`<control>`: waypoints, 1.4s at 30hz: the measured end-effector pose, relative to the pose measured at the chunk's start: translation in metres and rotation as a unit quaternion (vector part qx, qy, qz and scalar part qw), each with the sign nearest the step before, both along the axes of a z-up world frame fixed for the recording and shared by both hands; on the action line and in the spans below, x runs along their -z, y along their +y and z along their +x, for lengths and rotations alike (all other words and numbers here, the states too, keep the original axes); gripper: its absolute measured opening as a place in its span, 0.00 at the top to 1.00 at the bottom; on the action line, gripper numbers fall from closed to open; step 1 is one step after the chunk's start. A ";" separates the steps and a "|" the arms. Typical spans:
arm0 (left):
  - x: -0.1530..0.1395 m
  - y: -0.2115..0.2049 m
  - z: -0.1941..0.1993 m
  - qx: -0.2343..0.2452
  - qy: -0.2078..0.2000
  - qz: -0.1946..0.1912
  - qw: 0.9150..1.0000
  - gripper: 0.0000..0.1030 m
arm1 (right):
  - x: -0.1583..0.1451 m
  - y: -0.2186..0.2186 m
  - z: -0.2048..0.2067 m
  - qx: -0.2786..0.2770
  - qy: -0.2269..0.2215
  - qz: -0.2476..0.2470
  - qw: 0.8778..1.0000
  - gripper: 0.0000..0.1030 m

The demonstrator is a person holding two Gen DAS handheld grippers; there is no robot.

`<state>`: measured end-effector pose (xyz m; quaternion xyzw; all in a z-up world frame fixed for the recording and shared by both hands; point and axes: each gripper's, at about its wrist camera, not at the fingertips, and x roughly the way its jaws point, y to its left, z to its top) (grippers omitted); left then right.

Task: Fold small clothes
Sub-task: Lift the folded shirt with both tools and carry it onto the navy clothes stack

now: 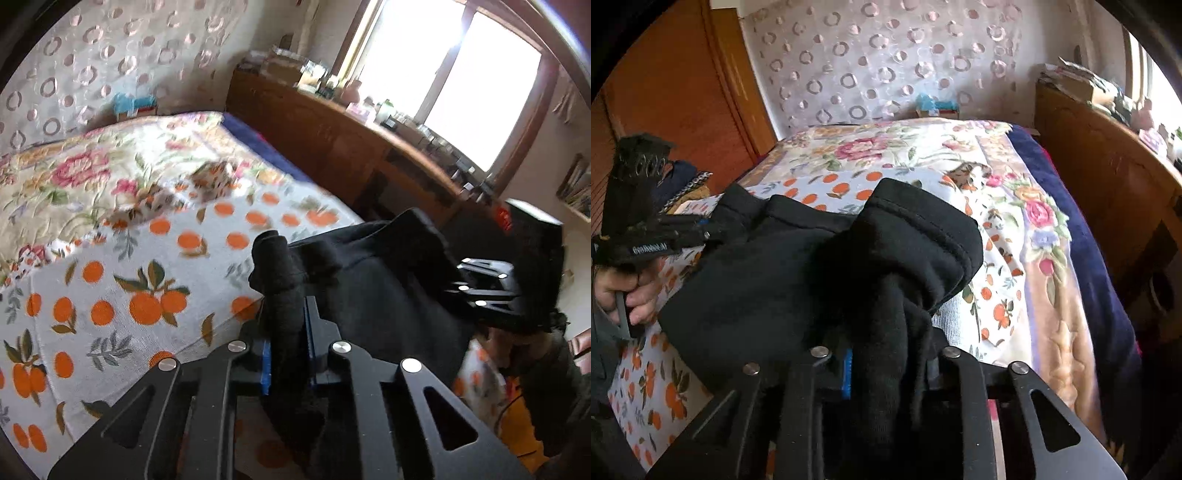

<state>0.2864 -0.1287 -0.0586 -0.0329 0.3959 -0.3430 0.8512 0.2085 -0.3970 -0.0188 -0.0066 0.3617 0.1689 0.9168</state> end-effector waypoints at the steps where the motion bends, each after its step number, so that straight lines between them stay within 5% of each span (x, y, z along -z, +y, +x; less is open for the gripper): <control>1: -0.007 0.001 -0.004 0.000 -0.009 -0.005 1.000 0.86 | -0.004 -0.001 -0.004 -0.001 -0.010 0.006 1.000 0.78; 10: -0.066 0.039 -0.036 -0.037 -0.090 -0.019 0.995 0.86 | -0.050 0.022 -0.017 -0.030 -0.084 0.005 0.996 0.78; 19: -0.097 0.137 -0.065 -0.137 -0.146 0.017 0.980 0.86 | -0.077 0.121 0.016 -0.137 -0.116 -0.005 0.984 0.78; 31: -0.104 0.304 -0.120 -0.310 -0.181 0.033 0.933 0.86 | -0.120 0.327 0.067 -0.316 -0.132 -0.046 0.938 0.78; 37: -0.084 0.355 -0.136 -0.374 -0.164 0.010 0.913 0.86 | -0.135 0.428 0.099 -0.381 -0.137 -0.067 0.912 0.78; 42: -0.044 0.383 -0.130 -0.421 -0.126 0.034 0.898 0.86 | -0.117 0.485 0.155 -0.420 -0.127 -0.089 0.894 0.77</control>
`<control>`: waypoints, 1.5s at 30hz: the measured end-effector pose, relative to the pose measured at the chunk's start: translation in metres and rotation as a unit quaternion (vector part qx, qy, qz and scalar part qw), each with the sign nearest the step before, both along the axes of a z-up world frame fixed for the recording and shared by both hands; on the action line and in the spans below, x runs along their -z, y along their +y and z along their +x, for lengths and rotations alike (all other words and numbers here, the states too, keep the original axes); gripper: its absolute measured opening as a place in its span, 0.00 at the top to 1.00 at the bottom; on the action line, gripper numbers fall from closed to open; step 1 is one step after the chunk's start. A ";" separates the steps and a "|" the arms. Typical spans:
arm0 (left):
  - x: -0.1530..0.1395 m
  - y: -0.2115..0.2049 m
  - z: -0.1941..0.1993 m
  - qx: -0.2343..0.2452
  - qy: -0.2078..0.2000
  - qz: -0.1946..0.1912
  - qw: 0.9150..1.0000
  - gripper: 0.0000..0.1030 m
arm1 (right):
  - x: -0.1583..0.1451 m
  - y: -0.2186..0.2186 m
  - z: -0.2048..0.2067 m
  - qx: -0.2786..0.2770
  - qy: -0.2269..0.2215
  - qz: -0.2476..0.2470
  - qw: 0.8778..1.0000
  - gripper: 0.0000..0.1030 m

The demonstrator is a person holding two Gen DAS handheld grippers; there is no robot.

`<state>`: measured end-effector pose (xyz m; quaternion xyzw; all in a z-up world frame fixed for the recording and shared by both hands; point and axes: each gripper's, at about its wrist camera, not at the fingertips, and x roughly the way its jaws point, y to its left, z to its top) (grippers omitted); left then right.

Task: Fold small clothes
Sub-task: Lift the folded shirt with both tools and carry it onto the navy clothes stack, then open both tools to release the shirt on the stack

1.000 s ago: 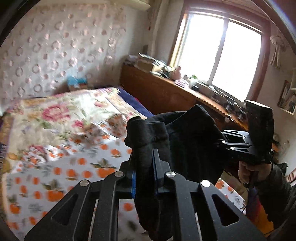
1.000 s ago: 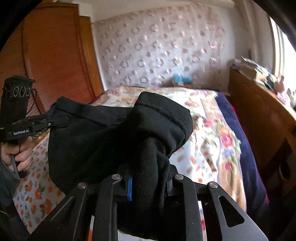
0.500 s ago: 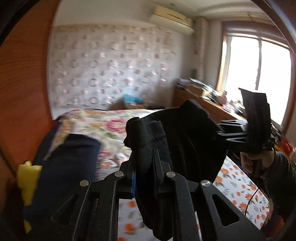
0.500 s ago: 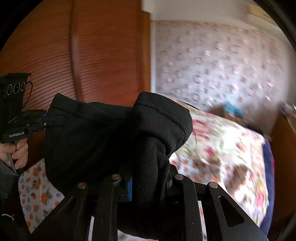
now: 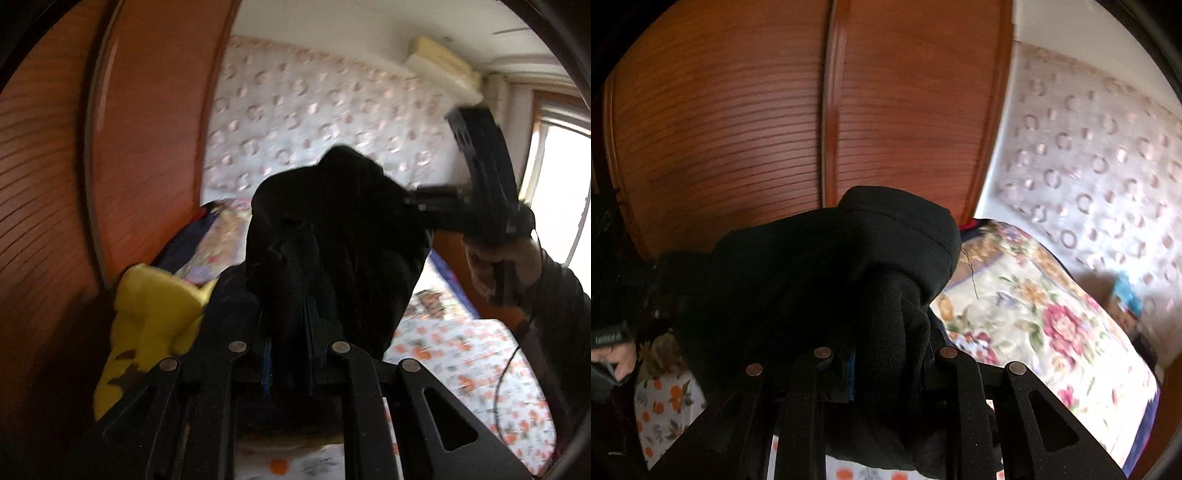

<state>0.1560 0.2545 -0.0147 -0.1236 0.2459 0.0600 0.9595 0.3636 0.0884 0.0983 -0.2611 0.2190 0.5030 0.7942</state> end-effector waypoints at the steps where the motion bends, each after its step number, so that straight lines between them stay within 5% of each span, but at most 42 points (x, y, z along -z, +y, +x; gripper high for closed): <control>1: 0.006 0.001 0.002 -0.009 0.008 0.007 1.000 0.86 | 0.006 0.011 0.013 -0.003 0.003 -0.010 1.000 0.75; 7: 0.032 0.008 0.007 -0.040 0.037 0.031 0.998 0.85 | 0.030 0.031 0.047 0.087 0.013 -0.007 0.996 0.47; 16: 0.012 -0.006 -0.023 -0.028 -0.007 0.049 0.998 0.26 | 0.045 -0.009 -0.020 0.125 0.015 0.047 0.991 0.46; 20: 0.000 -0.030 -0.033 -0.011 -0.021 0.071 0.997 0.16 | 0.055 -0.045 -0.061 0.143 0.014 0.069 0.987 0.46; 25: -0.006 -0.060 -0.040 0.011 -0.017 0.075 0.997 0.16 | 0.059 -0.105 -0.121 0.157 0.009 0.087 0.984 0.21; 27: -0.005 -0.075 -0.045 0.027 -0.021 0.075 0.997 0.16 | 0.063 -0.130 -0.142 0.176 0.006 0.086 0.981 0.18; 45: -0.018 -0.189 -0.086 0.099 -0.033 0.080 0.991 0.16 | 0.065 -0.231 -0.305 0.330 -0.025 0.160 0.930 0.17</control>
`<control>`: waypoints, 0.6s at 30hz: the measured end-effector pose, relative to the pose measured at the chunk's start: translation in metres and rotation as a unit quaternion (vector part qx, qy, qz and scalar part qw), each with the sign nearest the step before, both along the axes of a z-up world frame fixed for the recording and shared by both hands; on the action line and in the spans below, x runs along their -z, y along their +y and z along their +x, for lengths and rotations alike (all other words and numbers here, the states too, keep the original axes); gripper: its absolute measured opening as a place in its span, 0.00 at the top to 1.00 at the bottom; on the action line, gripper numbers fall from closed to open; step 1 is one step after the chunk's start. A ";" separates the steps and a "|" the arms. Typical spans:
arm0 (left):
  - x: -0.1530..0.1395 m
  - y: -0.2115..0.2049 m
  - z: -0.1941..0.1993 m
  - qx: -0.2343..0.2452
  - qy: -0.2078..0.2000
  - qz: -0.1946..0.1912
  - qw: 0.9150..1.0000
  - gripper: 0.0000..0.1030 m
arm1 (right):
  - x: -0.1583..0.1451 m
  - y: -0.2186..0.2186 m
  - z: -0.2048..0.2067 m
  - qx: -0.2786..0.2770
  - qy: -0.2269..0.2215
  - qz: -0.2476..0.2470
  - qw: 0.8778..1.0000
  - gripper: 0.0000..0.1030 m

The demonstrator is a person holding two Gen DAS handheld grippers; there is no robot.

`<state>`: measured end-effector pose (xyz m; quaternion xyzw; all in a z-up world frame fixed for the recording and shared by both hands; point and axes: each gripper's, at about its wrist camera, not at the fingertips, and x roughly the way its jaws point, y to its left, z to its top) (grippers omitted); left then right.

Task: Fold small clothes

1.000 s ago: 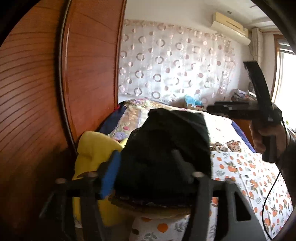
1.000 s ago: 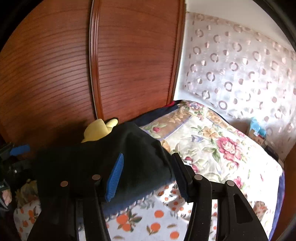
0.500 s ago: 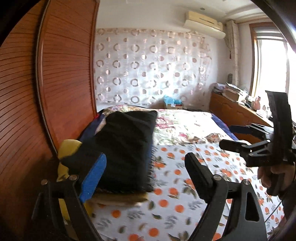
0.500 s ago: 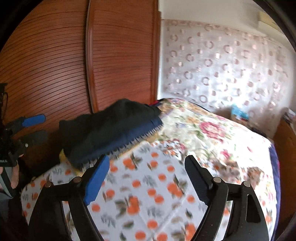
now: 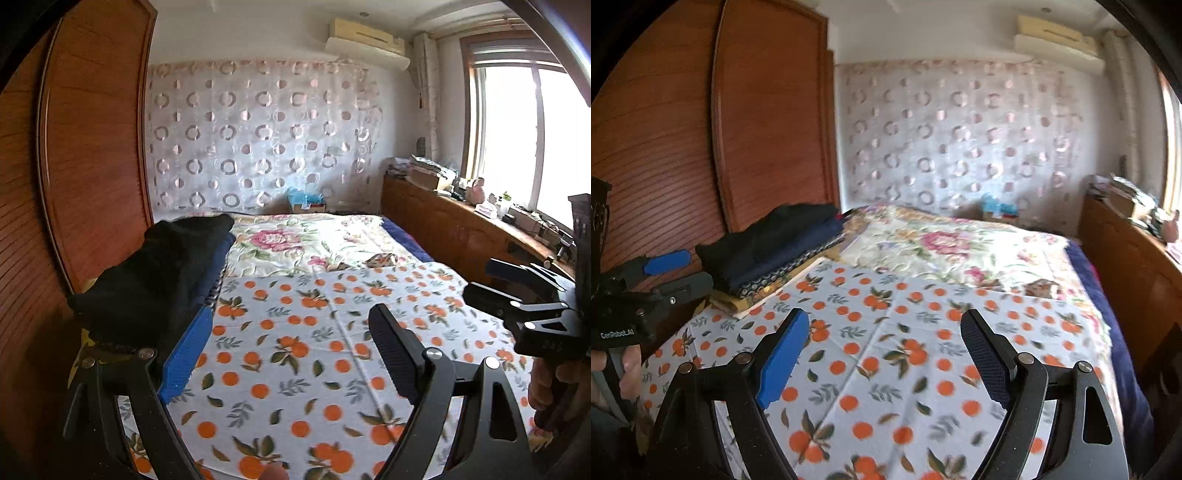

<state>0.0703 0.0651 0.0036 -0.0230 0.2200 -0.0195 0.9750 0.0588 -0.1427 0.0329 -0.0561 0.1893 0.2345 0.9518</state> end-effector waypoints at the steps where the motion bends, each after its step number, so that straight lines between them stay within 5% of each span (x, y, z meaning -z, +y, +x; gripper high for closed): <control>1: -0.003 -0.002 -0.002 0.001 -0.003 -0.001 1.000 0.16 | -0.003 -0.003 -0.006 0.007 -0.003 0.006 1.000 0.17; 11: -0.023 -0.022 -0.012 0.018 -0.019 -0.014 1.000 0.16 | -0.010 -0.009 -0.066 0.060 -0.035 0.031 0.997 0.17; 18: -0.024 -0.024 -0.011 0.016 -0.019 -0.010 1.000 0.16 | 0.002 -0.001 -0.066 0.066 -0.034 0.038 0.997 0.17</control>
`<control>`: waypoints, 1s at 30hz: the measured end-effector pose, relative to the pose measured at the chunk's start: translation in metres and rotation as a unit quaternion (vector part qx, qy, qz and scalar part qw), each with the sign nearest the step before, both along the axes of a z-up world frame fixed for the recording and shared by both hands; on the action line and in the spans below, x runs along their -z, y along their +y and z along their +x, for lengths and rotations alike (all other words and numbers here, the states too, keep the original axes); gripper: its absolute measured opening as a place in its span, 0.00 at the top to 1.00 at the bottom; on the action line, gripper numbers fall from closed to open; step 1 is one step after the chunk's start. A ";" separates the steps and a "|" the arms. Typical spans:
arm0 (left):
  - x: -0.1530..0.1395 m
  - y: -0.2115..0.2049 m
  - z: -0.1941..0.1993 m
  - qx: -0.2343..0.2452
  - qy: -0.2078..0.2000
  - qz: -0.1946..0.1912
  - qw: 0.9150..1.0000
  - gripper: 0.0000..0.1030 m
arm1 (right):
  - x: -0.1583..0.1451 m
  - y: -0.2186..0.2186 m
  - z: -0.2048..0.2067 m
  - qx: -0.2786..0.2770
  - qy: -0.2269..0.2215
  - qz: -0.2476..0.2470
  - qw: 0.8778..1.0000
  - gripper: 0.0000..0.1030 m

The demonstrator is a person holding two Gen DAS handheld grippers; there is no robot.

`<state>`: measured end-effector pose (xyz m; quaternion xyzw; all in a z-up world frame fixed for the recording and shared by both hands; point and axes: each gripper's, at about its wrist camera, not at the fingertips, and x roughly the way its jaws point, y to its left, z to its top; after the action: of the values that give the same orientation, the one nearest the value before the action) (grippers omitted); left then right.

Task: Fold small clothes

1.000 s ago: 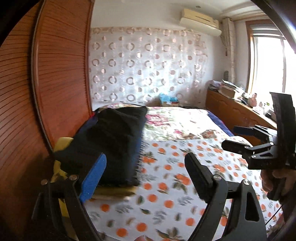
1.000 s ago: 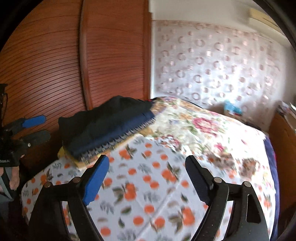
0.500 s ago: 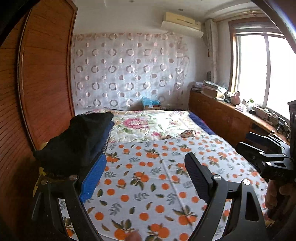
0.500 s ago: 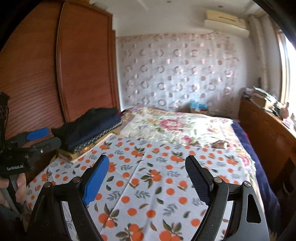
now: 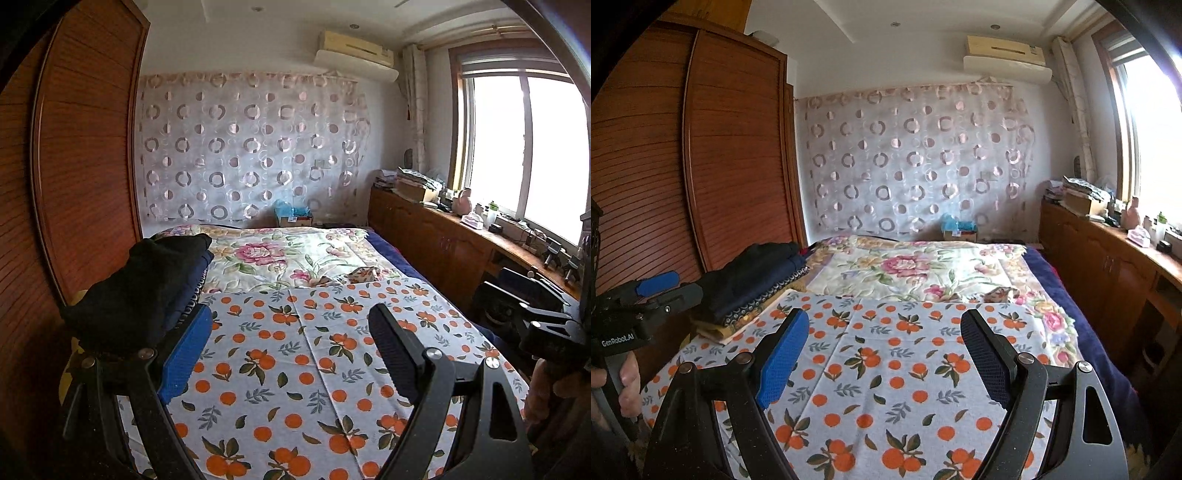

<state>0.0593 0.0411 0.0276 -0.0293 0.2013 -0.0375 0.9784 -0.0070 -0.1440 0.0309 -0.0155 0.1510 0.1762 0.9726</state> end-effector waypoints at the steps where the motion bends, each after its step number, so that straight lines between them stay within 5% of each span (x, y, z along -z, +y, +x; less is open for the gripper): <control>1: -0.001 0.000 -0.001 -0.001 -0.002 0.001 1.000 0.16 | 0.002 -0.001 0.003 0.001 0.001 0.001 1.000 0.17; 30: 0.001 -0.005 -0.004 -0.002 -0.007 0.008 1.000 0.16 | 0.006 -0.013 0.009 0.001 0.000 0.004 1.000 0.17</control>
<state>0.0553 0.0365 0.0265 -0.0221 0.1949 -0.0339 0.9800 0.0019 -0.1574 0.0253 -0.0120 0.1504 0.1757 0.9728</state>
